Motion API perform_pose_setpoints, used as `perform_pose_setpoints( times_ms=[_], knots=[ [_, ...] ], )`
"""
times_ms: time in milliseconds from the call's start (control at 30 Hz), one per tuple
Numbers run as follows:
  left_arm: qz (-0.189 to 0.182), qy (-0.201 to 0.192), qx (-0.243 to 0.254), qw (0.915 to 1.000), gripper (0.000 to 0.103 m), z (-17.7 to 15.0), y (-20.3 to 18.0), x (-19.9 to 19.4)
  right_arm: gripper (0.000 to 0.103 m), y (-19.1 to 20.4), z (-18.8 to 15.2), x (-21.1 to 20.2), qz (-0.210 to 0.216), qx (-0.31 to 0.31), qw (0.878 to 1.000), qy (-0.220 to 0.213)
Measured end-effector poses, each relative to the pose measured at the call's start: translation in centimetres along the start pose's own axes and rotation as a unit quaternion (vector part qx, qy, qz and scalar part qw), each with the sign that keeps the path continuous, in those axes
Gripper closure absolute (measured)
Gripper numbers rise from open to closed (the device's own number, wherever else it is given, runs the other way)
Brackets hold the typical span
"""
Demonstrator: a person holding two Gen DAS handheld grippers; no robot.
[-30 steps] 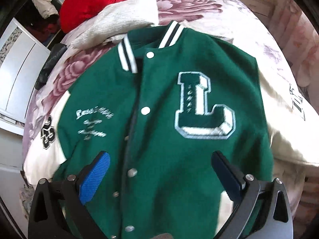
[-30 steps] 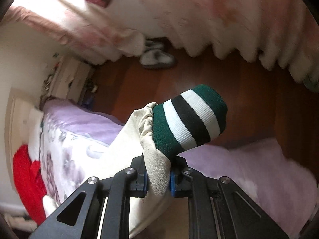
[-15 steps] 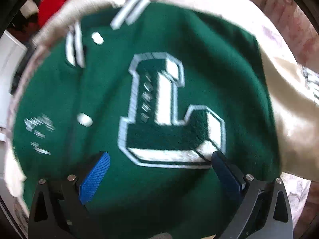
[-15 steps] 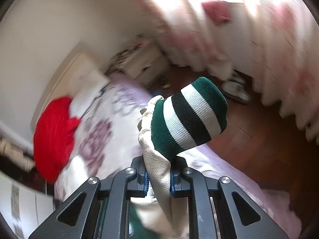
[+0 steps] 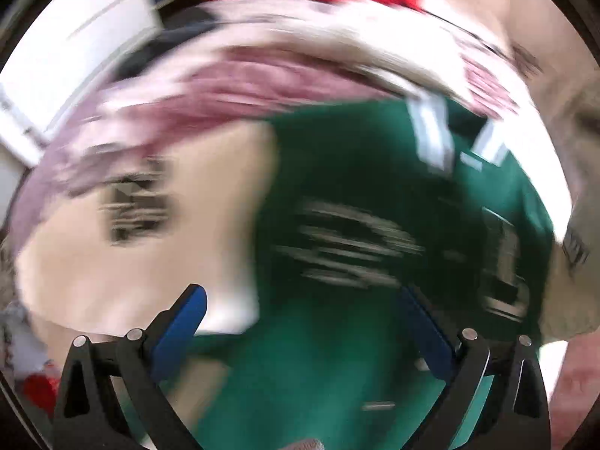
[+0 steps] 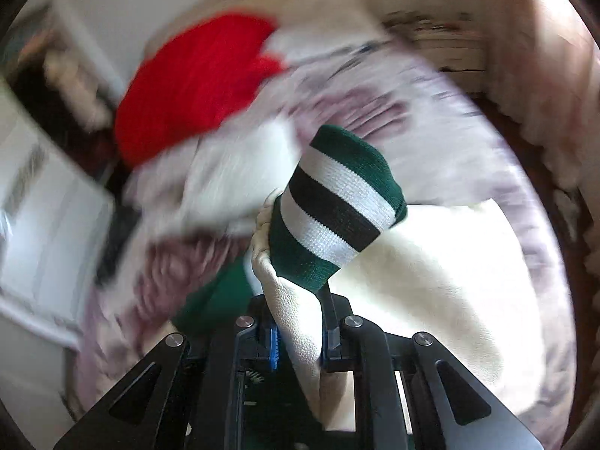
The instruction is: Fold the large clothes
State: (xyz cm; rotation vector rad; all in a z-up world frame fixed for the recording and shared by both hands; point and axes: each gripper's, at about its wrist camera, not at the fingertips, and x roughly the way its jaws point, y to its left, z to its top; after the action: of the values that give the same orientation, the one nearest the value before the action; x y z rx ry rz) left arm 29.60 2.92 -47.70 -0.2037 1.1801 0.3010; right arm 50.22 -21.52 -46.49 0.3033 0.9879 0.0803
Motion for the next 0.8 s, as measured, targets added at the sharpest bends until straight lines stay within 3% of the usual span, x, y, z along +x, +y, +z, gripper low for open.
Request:
perform_pose_setpoints(
  times_ms=[167,267,367,433,467,500,567,633,733,767,800],
  knots=[
    [0.092,-0.018,-0.056,0.994,0.0,0.8,14.4,-0.7,0.087,12.1,-8.0,13.0,-0.035,-0.085,0.993,0.072],
    [0.137,-0.004,-0.09,0.9864,0.0,-0.3,22.0,0.0,0.077,16.2,-12.8,18.3,-0.053,-0.131,0.981,0.135],
    [0.148,0.03,-0.146,0.9777,0.0,-2.4,28.4,0.9,0.069,16.0,-13.7,17.8,-0.041,-0.153,0.977,0.14],
    [0.129,0.053,-0.208,0.968,0.0,-4.5,32.7,1.4,0.067,14.8,-13.7,15.5,0.001,-0.126,0.98,0.157],
    [0.12,0.063,-0.236,0.9621,0.0,-5.5,34.1,1.7,0.056,14.0,-13.4,14.3,0.023,-0.101,0.98,0.167],
    [0.111,0.074,-0.271,0.9533,0.0,-6.9,36.1,2.2,0.038,13.0,-13.2,13.0,0.057,-0.068,0.98,0.177],
    [0.085,0.091,-0.329,0.9363,0.0,-8.9,38.5,3.4,0.025,11.0,-12.6,10.2,0.096,-0.014,0.979,0.18],
    [0.044,0.1,-0.39,0.9142,0.0,-10.7,39.9,4.9,0.025,10.0,-11.0,8.8,0.09,0.01,0.981,0.172],
    [-0.028,0.097,-0.469,0.8776,0.0,-12.3,42.5,7.9,0.025,8.5,-10.4,8.5,0.047,0.035,0.985,0.164],
    [-0.043,0.091,-0.482,0.8706,0.0,-12.4,43.1,8.9,0.026,8.3,-10.4,9.2,0.041,0.046,0.985,0.164],
    [-0.045,0.091,-0.487,0.8675,0.002,-12.3,43.5,9.6,0.034,8.5,-10.2,9.9,0.035,0.052,0.984,0.164]
  ],
)
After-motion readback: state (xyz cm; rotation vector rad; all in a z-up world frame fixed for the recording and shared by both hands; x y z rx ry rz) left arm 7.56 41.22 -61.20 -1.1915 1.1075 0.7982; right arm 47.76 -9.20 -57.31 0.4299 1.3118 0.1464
